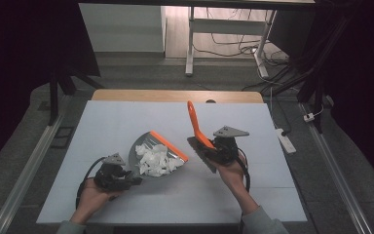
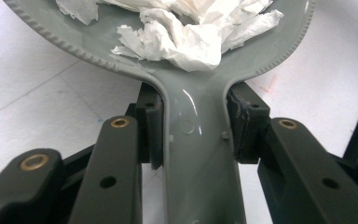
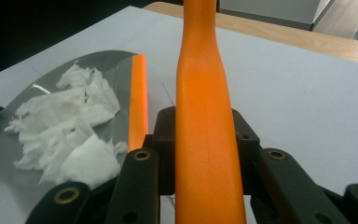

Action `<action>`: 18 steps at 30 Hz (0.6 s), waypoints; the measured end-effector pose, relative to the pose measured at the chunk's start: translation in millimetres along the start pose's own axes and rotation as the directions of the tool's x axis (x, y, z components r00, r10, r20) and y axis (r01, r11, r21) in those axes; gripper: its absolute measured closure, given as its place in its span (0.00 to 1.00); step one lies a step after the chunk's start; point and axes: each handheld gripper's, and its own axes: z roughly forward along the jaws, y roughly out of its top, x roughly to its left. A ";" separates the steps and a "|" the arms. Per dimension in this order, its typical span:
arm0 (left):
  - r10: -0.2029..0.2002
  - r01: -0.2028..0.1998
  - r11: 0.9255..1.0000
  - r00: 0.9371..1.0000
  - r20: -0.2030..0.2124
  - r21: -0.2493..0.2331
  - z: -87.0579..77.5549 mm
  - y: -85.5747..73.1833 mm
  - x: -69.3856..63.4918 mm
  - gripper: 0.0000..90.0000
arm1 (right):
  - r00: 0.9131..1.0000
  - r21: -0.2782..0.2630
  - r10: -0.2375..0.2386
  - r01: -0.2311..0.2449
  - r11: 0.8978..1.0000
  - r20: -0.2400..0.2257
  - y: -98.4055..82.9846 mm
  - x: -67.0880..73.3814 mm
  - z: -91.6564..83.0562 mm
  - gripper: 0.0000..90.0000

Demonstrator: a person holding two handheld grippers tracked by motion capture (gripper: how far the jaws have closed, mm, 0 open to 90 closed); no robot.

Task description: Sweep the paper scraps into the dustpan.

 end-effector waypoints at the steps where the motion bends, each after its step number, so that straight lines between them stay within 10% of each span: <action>1: -0.011 0.011 1.000 1.000 0.001 -0.011 -0.1 0.2 1.3 0.68 | 1.000 0.002 -0.005 0.005 1.000 0.001 -0.9 -0.8 -1.2 0.78; 18: -0.136 0.130 0.987 0.988 -0.066 -0.096 -10.4 1.4 11.4 0.68 | 0.997 0.008 -0.066 0.066 0.998 -0.044 -10.2 -15.9 -16.8 0.78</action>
